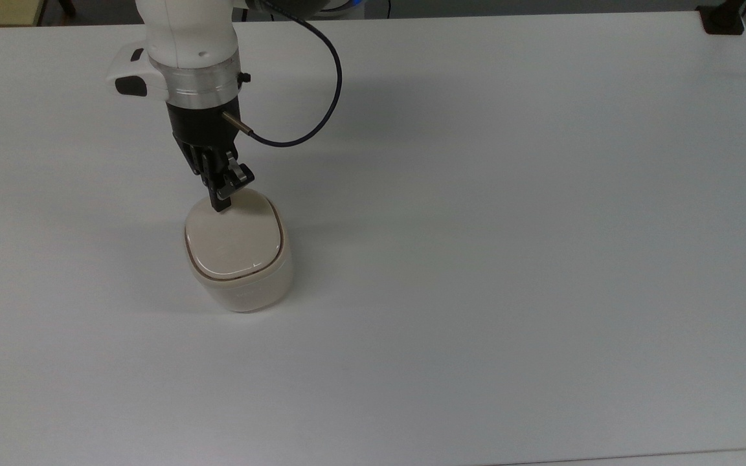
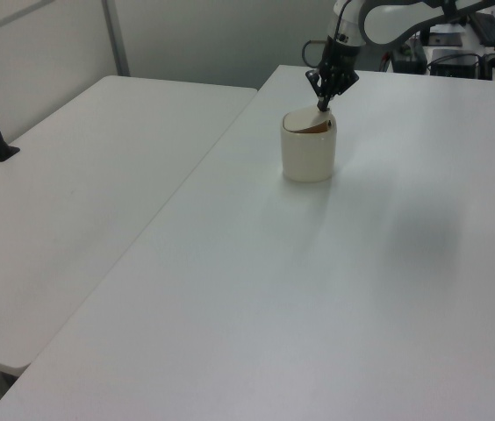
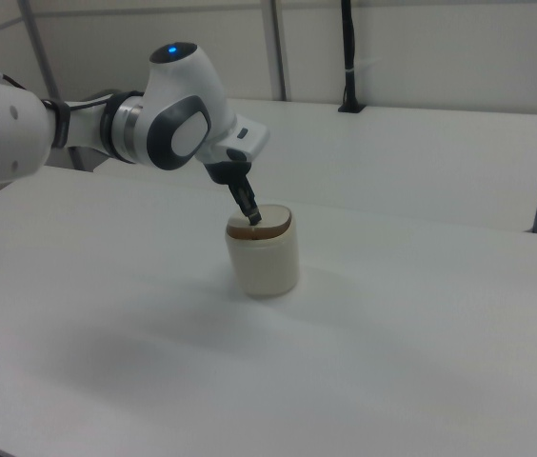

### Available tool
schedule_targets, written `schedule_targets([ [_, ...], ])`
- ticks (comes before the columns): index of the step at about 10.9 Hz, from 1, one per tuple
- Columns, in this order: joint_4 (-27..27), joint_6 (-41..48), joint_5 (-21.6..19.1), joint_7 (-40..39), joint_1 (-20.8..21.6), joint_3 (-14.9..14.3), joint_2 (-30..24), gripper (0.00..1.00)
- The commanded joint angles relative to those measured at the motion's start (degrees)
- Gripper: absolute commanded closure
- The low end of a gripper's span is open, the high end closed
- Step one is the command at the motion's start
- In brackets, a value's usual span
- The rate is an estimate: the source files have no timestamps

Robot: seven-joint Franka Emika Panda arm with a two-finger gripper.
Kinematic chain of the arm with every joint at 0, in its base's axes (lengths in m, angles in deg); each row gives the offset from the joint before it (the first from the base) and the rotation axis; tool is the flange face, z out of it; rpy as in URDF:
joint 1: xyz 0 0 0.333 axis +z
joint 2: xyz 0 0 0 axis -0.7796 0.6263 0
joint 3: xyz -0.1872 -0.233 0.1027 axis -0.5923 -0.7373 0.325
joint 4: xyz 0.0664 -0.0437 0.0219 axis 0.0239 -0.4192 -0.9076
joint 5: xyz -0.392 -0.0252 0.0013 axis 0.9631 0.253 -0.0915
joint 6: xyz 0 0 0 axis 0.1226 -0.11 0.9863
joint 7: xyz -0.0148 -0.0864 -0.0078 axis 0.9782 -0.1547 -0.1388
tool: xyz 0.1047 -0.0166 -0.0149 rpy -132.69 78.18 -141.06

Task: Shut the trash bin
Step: 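Push the raised lid down with the gripper fingertips until it shuts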

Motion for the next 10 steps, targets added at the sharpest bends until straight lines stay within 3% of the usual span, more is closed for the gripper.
schedule_targets([
  [1,-2.9,0.3,1.2,-1.5,-0.3,-0.1,-1.0,1.0],
  [8,-2.8,-1.0,1.2,-1.3,0.3,-0.1,2.6,1.0],
  [10,-2.3,-0.1,1.1,-1.2,-0.1,-0.1,0.8,1.0],
])
